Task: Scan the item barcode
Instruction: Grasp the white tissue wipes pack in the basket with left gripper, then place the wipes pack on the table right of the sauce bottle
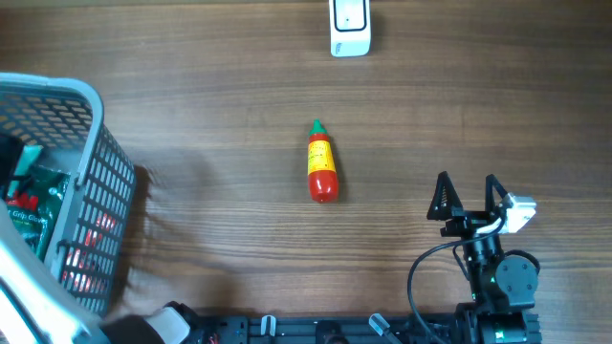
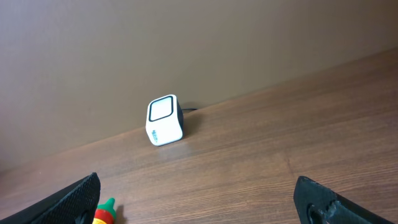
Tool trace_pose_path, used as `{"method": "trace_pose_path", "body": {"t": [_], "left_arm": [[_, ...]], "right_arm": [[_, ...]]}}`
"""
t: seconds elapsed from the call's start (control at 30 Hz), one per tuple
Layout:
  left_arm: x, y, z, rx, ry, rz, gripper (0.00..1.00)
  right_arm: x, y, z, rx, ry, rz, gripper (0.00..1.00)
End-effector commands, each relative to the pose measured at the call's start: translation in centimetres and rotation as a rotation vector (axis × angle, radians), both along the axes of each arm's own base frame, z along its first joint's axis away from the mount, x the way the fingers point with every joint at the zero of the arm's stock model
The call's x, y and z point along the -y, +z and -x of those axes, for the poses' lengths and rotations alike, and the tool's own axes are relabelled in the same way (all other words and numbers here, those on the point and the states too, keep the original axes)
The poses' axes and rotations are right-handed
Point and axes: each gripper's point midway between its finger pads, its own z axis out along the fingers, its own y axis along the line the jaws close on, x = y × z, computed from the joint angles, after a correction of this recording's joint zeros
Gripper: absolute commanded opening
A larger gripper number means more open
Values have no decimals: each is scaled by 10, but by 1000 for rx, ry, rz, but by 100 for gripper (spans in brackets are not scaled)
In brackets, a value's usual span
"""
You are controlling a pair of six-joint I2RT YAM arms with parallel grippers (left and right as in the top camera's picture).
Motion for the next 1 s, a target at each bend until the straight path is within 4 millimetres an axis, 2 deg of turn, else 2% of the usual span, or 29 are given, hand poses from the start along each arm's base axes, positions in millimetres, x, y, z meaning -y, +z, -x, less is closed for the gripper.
{"method": "trace_pose_path", "body": {"t": [0.0,0.03,0.07,0.13,0.2,0.3,0.4,0.43,0.47,0.53,0.67,0.77,0.87,0.97], "left_arm": [[65,75,-19,354,-229,57,45],[86,96,-17,435,-305,60,45],[102,109,-15,478,-354,57,45],[137,128,-11,533,-455,39,45],[171,137,-12,555,-564,42,46],[218,137,-19,555,-730,83,46],[269,127,-30,516,-920,137,46],[280,124,-32,504,-955,153,46],[298,117,-36,476,-1011,174,46],[322,102,-42,417,-1071,180,46],[375,61,-56,258,-1186,154,47],[421,19,-63,122,-1283,156,47],[459,-16,-67,33,-1361,180,47],[502,-65,-73,-61,-1437,196,48]], "right_arm": [[2,1,0,5,-11,11,100],[2,1,0,5,-11,11,100],[2,1,0,5,-11,11,100],[2,1,0,5,-11,11,100],[2,1,0,5,-11,11,100],[2,1,0,5,-11,11,100],[2,1,0,5,-11,11,100],[2,1,0,5,-11,11,100],[2,-1,-1,-1,-11,11,100],[2,-3,-1,-13,-11,12,100],[2,-4,-1,-16,-11,12,100],[2,-4,-1,-17,-11,12,100],[2,-4,-1,-16,-11,12,100],[2,-4,-1,-17,-11,12,100]]}}
